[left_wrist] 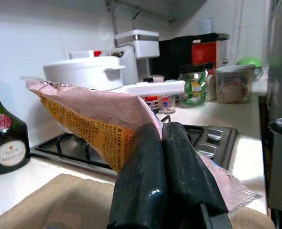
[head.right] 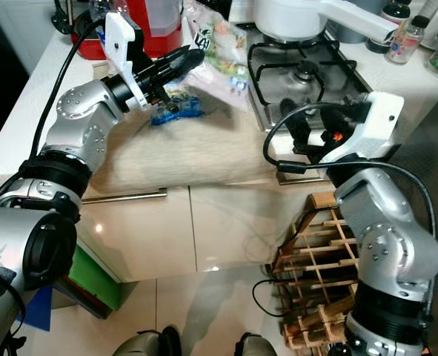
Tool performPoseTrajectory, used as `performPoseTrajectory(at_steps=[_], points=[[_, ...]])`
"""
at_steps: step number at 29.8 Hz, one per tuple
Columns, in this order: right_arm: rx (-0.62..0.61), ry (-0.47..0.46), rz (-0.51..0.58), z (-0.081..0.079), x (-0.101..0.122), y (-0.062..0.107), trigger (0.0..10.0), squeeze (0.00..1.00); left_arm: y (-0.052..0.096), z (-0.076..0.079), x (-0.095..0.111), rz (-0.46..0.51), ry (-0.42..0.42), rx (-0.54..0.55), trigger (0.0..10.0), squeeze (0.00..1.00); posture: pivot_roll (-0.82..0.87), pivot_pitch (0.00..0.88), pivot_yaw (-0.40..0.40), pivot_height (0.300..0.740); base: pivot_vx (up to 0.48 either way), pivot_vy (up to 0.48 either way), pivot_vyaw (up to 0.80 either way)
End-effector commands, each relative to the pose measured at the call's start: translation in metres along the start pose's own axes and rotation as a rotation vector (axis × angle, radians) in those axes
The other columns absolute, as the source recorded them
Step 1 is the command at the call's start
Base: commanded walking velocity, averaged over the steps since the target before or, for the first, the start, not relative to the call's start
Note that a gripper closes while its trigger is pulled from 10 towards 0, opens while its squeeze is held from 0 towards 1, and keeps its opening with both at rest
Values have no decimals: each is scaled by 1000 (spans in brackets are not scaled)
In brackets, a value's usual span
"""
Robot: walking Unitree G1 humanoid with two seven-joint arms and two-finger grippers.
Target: Restocking fridge
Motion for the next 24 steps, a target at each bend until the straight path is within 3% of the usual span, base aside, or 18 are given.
performPoseTrajectory(at_steps=[1, 2, 12, 15, 18, 19, 21, 22, 24], points=[[34, -122, 13, -3, 3, -3, 10000, 992, -2, 3, 22, 59, -61, -45, 0, 0, -265, 84, 14, 740, 0, 0, 0], [30, -183, 21, -1, 2, -5, 10000, 1000, -2, 6, 27, 70, -75, -62, 0, 0, -262, 82, 12, 740, 0, 0, 0], [97, -293, -49, -11, -17, -15, 10000, 1000, 1, 19, 50, 125, -104, -183, 0, 0, -249, 70, 9, 740, 0, 0, 0], [129, -307, -37, -15, -11, -18, 10000, 1000, 4, 23, 51, 113, -138, -224, 0, 0, -244, 67, 7, 740, 0, 0, 0], [193, -345, 32, -21, 11, -19, 10000, 1000, 8, 27, 48, 90, -170, -251, 0, 0, -237, 63, 5, 740, 0, 0, 0], [193, -343, 36, -20, 12, -19, 10000, 275, 8, 27, 48, 91, -169, -251, 0, 0, -237, 63, 5, 740, 0, 0, 0], [195, -348, 45, -20, 15, -20, 10000, 275, 9, 27, 48, 90, -168, -256, 0, 0, -237, 63, 5, 740, 0, 0, 0], [209, -356, 53, -22, 17, -21, 10000, 0, 10, 28, 48, 88, -169, -261, 0, 0, -235, 60, 4, 740, 0, 0, 0], [239, -374, 59, -26, 20, -22, 10000, 0, 12, 30, 48, 81, -173, -280, 0, 0, -235, 60, 4, 740, 0, 0, 0]])
Point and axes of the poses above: a point about 5 cm out from each wrist's last joint towards the gripper, its own y axis pointing back from the gripper into the wrist, its own x axis along the axis of the wrist's last joint, z = x × y, the point moved 6 cm from there along -y, pointing out of the wrist towards the gripper, and after that the axes turned 4 degrees about y, right-handed, at the moved point
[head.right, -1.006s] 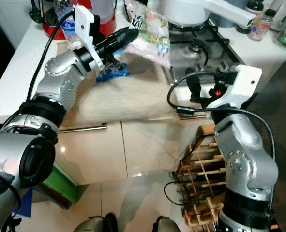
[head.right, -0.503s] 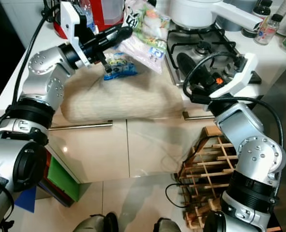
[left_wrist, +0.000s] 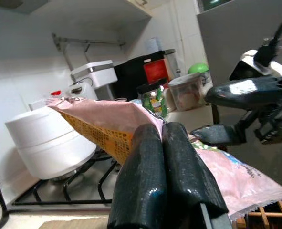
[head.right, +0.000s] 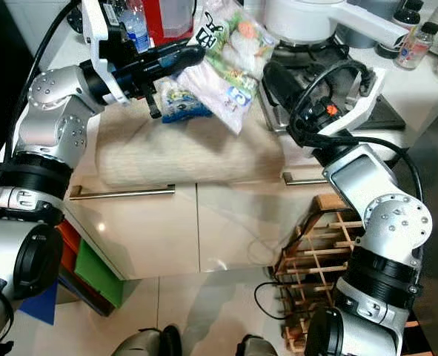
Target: Restocking fridge
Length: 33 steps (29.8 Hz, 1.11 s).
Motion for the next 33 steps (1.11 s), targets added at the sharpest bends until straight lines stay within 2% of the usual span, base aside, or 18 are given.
performPoseTrajectory(at_steps=[1, 6, 15, 24, 28, 29, 33], points=[[50, -16, 8, -9, 6, -4, 10000, 0, -1, 4, 10, 15, -37, -37, 0, 0, -235, 60, 4, 740, 0, 0, 0], [87, -57, -22, -15, -2, -9, 10000, 0, -1, 10, 12, 19, -32, -70, 0, 0, -232, 59, 1, 740, 0, 0, 0], [110, -129, -83, -18, -31, -22, 10000, 0, -7, 19, 27, 73, -16, -116, 0, 0, -222, 59, -3, 740, 0, 0, 0], [113, -143, -85, -17, -35, -25, 10000, 0, -8, 23, 39, 131, 19, -137, 0, 0, -225, 57, 0, 740, 0, 0, 0], [109, -118, -46, -17, -28, -31, 9804, 0, -7, 28, 42, 158, 66, -162, 0, 0, -221, 56, 0, 740, 0, 0, 0], [114, -117, -36, -17, -26, -31, 0, 0, -6, 29, 43, 162, 74, -167, 0, 0, -219, 56, 0, 740, 0, 0, 0], [124, -119, -27, -19, -25, -31, 0, 0, -6, 31, 44, 168, 84, -175, 0, 0, -216, 57, 0, 740, 0, 0, 0]])
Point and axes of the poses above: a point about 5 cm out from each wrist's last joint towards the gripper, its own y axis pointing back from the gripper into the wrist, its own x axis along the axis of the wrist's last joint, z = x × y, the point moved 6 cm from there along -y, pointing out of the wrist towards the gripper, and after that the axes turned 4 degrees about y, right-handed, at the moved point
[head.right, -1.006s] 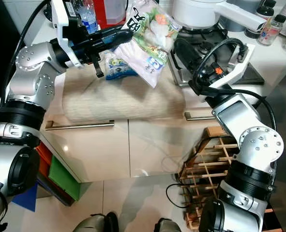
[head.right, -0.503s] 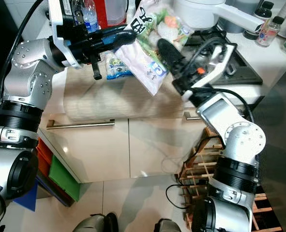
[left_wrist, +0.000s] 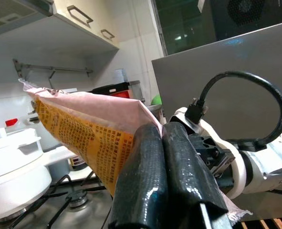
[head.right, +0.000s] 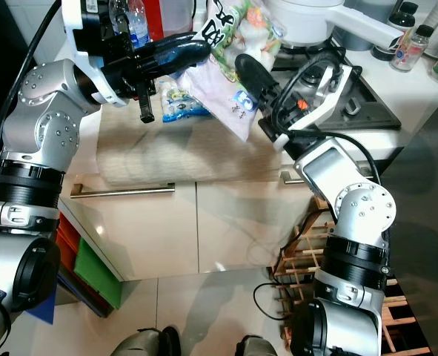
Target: Restocking fridge
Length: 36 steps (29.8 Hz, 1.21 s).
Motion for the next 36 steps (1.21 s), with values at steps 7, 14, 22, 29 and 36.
performPoseTrajectory(at_steps=[7, 14, 22, 29, 36], points=[[23, 5, 26, -4, 4, -4, 0, 0, -2, 15, 12, 38, 9, -71, 0, 0, -215, 56, 1, 740, 0, 0, 0], [91, -25, 17, -18, 1, -6, 0, 0, -3, 20, 13, 52, 28, -92, 0, 0, -217, 41, 3, 740, 0, 0, 0], [130, -32, -9, -26, -5, -5, 0, 0, -2, 18, 13, 51, 33, -89, 0, 0, -220, 33, 2, 740, 0, 0, 0], [143, -48, -8, -31, -8, -1, 0, 0, -1, 17, 14, 60, 44, -83, 0, 0, -224, 36, 1, 740, 0, 0, 0], [166, -45, 11, -43, -6, -1, 0, 0, 5, 12, 5, 14, 82, -65, 0, 0, -224, 36, 1, 740, 0, 0, 0]])
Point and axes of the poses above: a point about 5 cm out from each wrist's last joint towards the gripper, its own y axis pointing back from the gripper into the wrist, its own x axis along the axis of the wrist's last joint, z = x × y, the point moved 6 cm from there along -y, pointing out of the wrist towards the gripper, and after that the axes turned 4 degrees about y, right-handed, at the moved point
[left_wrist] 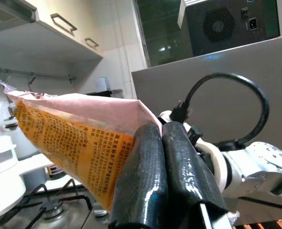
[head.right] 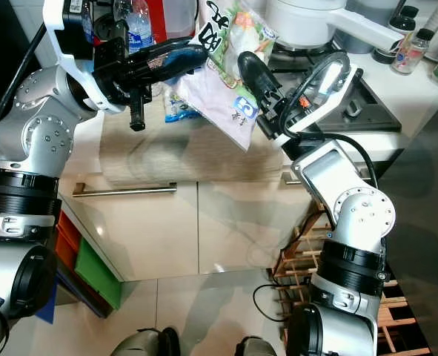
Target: Restocking fridge
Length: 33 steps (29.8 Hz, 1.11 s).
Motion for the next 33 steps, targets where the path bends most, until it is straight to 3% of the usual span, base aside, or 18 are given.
performPoseTrajectory(at_steps=[1, 2, 4, 5, 6, 7, 13, 20, 22, 23, 24, 25, 26, 27, 29, 31, 32, 33], points=[[74, 8, -22, -21, -4, -6, 0, 0, -1, -3, -3, -28, 21, 11, 0, 0, -228, 44, 1, 740, 0, 0, 0], [71, 10, -19, -21, -4, -6, 0, 0, 0, -6, -6, -43, 27, 27, 1647, 0, -228, 44, 1, 740, 0, 0, 0], [53, 20, -8, -19, -2, -5, 0, 0, 4, -12, -12, -68, 34, 71, 8745, 0, -228, 44, 1, 740, 0, 0, 0], [45, 25, -4, -18, -1, -5, 0, 0, 5, -15, -14, -76, 33, 89, 8745, 0, -228, 44, 1, 740, 0, 0, 0], [28, 32, 5, -16, 0, -5, 0, 0, 8, -20, -18, -97, -1, 130, 10000, 925, -231, 46, -3, 740, 0, 0, 0], [-2, 49, 15, -11, 2, -4, 0, 0, 11, -24, -21, -113, -15, 159, 10000, 1000, -231, 46, -3, 740, 0, 0, 0], [-128, 173, 24, 5, 1, -2, 0, 0, 22, -38, -29, -118, 16, 272, 10000, 1000, -227, 50, -4, 740, 0, 0, 0], [-151, 195, 24, 6, -1, -1, 0, 0, 31, -51, -37, -139, 22, 377, 10000, 1000, -225, 53, -6, 740, 0, 0, 0], [-305, 471, 12, 23, 4, 4, 0, 0, 47, -72, -41, -162, 1, 567, 10000, 1000, -221, 55, -3, 740, 0, 0, 0], [-358, 571, 21, 28, 9, 7, 0, 0, 53, -77, -43, -160, 5, 637, 10000, 1000, -220, 56, -2, 740, 0, 0, 0], [-358, 571, 21, 28, 9, 7, 0, 0, 53, -77, -43, -160, 5, 637, 10000, 1000, -220, 56, -2, 740, 0, 0, 0], [-433, 697, 44, 34, 17, 14, 0, 0, 57, -77, -45, -142, 13, 712, 10000, 1000, -216, 57, -1, 740, 0, 0, 0], [-478, 768, 60, 37, 22, 19, 0, 0, 55, -73, -47, -137, 2, 736, 10000, 1000, -211, 58, -1, 740, 0, 0, 0], [-478, 768, 60, 37, 22, 19, 0, 0, 55, -73, -47, -137, 2, 736, 10000, 1000, -211, 58, -1, 740, 0, 0, 0], [-565, 939, 109, 38, 34, 30, 0, 0, 46, -59, -41, -53, -26, 855, 10000, 1000, -203, 58, 0, 740, 0, 0, 0], [-570, 958, 114, 37, 35, 31, 0, 0, 44, -56, -41, -42, -19, 864, 10000, 1000, -203, 58, 0, 740, 0, 0, 0], [-604, 1041, 132, 38, 38, 37, 0, 0, 32, -38, -52, -44, -6, 880, 10000, 1000, -188, 51, -6, 740, 0, 0, 0], [-604, 1041, 132, 38, 38, 37, 0, 0, 32, -38, -52, -44, -6, 880, 10000, 1000, -188, 51, -6, 740, 0, 0, 0]])
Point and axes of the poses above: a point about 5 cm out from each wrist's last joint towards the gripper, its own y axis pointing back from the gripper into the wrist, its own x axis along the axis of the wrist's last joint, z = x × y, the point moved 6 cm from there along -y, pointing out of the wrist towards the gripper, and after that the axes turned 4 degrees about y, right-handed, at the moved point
